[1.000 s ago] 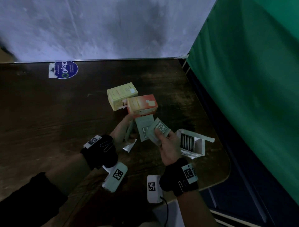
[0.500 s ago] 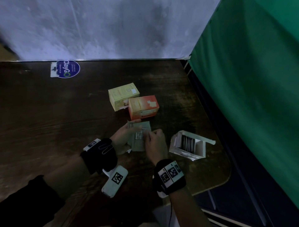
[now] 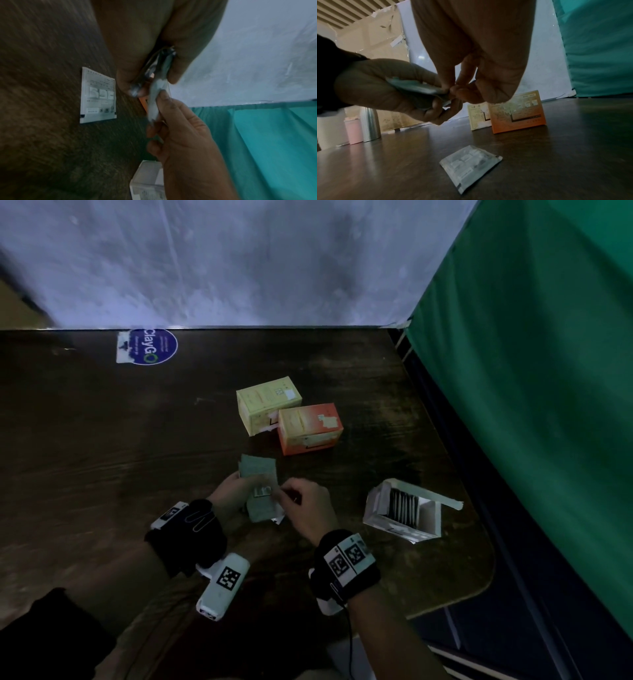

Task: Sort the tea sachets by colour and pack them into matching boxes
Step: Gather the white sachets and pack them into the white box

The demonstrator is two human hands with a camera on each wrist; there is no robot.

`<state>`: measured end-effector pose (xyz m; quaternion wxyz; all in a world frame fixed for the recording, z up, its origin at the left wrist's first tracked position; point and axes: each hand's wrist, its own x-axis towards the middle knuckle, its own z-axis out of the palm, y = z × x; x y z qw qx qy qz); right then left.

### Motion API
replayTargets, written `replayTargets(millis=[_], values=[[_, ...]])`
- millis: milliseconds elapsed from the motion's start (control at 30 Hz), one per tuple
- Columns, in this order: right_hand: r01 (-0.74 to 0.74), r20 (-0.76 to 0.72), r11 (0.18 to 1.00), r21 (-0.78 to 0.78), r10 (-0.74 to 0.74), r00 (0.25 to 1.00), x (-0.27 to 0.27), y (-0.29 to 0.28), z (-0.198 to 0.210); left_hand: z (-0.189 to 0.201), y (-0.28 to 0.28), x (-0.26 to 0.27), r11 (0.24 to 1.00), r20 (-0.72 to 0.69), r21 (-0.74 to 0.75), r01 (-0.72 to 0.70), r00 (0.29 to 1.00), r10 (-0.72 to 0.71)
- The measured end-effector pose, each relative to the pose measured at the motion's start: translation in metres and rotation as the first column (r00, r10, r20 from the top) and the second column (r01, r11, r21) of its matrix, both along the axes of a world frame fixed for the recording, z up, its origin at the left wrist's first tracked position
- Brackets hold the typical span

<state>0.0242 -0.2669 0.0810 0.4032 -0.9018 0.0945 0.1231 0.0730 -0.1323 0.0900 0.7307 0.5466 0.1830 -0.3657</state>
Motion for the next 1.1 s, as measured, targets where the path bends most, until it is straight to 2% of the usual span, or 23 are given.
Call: replayTargets(millis=[100,167,267,333,433,500,567,667,733,800,867,933,1000,1100], values=[[0.155,-0.030,0.987,-0.040,-0.156,0.987,0.007,-0.003,-0.006,-0.006,0.003,0.006,0.991,-0.031,-0.008,-0.136,0.990,0.136],[0.162,-0.053,0.974,-0.158,-0.172,0.984,0.008,-0.006,-0.015,-0.010,0.006,0.010,0.977,-0.014,0.003,-0.214,0.977,0.214],[-0.124,-0.234,0.941,-0.315,0.049,0.971,0.003,-0.002,-0.033,-0.011,0.008,0.013,0.979,0.061,0.079,-0.189,0.981,0.184],[-0.223,-0.288,0.901,-0.372,0.116,0.951,-0.002,0.002,-0.041,-0.010,0.006,0.014,0.983,0.027,0.070,-0.168,0.986,0.166],[-0.106,-0.185,0.939,-0.328,0.046,0.982,-0.003,0.001,-0.045,-0.012,0.005,0.014,0.990,-0.012,0.081,-0.114,0.993,0.116],[-0.063,-0.169,0.959,-0.276,0.016,0.985,-0.001,-0.001,-0.046,-0.012,0.004,0.013,0.993,0.006,0.084,-0.082,0.997,0.082],[-0.074,-0.182,0.964,-0.257,0.027,0.983,0.000,-0.004,-0.043,-0.013,0.002,0.013,0.993,0.016,0.081,-0.090,0.996,0.089],[-0.163,-0.163,0.943,-0.290,0.119,0.979,0.001,-0.007,-0.036,-0.012,0.003,0.011,0.978,0.016,0.078,-0.191,0.982,0.190],[-0.167,-0.119,0.936,-0.308,0.136,0.983,-0.001,-0.010,-0.032,-0.014,0.006,0.012,0.966,0.042,0.092,-0.241,0.970,0.238],[-0.045,-0.079,0.972,-0.232,0.027,0.997,-0.003,-0.016,-0.028,-0.016,0.009,0.012,0.959,0.084,0.138,-0.250,0.967,0.240],[0.158,-0.100,0.987,-0.007,-0.158,0.982,-0.008,-0.020,-0.023,-0.016,0.010,0.011,0.951,0.117,0.149,-0.270,0.960,0.254],[0.309,-0.199,0.912,0.271,-0.261,0.944,-0.013,-0.018,-0.011,-0.013,0.008,0.007,0.961,0.137,0.133,-0.244,0.965,0.226],[0.325,-0.283,0.845,0.424,-0.217,0.934,-0.017,-0.014,0.000,-0.008,0.002,0.002,0.988,0.154,0.114,-0.108,0.984,0.090],[0.175,-0.352,0.902,0.395,-0.028,0.935,-0.017,-0.012,0.010,0.004,-0.013,-0.005,0.995,0.123,-0.080,0.064,0.991,-0.054]])
